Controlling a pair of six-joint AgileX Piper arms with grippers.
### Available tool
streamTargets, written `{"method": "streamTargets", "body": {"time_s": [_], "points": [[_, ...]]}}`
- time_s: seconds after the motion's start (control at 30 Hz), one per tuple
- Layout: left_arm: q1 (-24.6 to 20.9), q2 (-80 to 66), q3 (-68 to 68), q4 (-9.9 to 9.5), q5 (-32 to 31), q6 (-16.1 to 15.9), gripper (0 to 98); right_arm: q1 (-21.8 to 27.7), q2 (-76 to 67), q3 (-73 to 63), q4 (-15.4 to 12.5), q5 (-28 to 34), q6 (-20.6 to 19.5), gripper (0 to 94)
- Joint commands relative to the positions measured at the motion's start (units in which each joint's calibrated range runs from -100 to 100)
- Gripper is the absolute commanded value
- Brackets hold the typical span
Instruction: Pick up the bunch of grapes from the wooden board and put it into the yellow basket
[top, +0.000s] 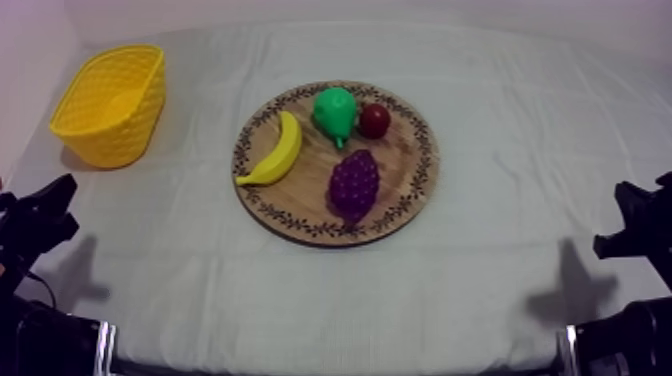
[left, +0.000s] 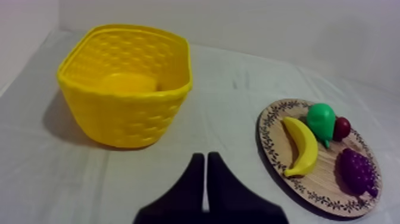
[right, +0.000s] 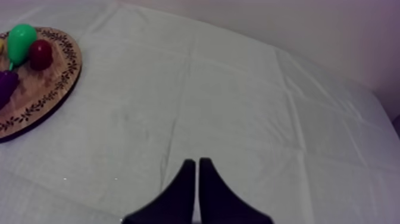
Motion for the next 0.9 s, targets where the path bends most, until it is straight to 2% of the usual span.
{"method": "streamTargets", "body": {"time_s": [0.0,0.33,0.67,0.77,0.87], "points": [[0.0,0.0,0.0,0.00,0.0,0.0,0.0,0.0,0.0,0.0,0.0,0.0,0.0,0.3],[0.3,0.0,0.0,0.00,0.0,-0.1,0.0,0.0,0.0,0.0,0.0,0.0,0.0,0.3],[6.4,0.0,0.0,0.00,0.0,0.4,0.0,0.0,0.0,0.0,0.0,0.0,0.0,0.3],[6.3,0.0,0.0,0.00,0.0,2.5,0.0,0.0,0.0,0.0,0.0,0.0,0.0,0.3],[5.7,0.0,-0.1,0.00,0.0,1.7,0.0,0.0,0.0,0.0,0.0,0.0,0.0,0.3]]}}
